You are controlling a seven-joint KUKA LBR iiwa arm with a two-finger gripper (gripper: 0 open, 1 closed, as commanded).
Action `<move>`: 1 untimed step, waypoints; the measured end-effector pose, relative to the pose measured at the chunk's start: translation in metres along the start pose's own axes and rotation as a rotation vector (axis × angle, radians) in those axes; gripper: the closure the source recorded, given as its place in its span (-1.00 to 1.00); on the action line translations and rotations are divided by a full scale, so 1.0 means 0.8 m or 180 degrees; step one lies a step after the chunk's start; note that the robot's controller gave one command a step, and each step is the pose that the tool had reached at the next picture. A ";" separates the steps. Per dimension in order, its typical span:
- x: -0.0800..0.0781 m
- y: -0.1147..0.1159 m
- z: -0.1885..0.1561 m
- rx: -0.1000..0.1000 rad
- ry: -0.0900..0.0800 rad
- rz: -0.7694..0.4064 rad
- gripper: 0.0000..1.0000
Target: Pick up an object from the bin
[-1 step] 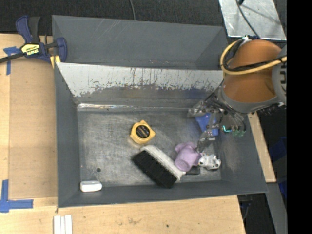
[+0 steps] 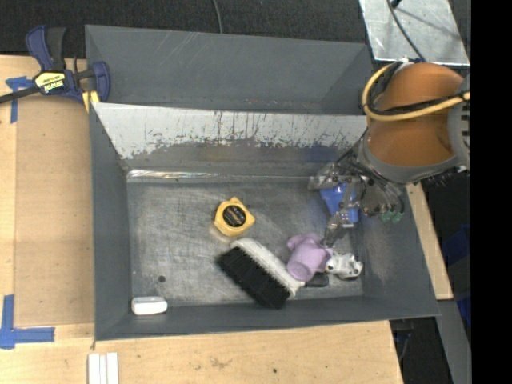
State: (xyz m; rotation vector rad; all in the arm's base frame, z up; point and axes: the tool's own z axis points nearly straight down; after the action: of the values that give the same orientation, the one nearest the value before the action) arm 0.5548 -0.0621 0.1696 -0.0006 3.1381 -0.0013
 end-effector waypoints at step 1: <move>0.050 -0.039 0.071 0.0004 -0.0023 -0.0096 -1.00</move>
Offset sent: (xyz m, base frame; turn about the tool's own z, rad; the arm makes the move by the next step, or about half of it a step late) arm -0.0690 -0.0499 -0.0303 0.0495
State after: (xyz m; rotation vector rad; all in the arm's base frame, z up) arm 0.5150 -0.0932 0.1124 -0.0478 3.1306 -0.0033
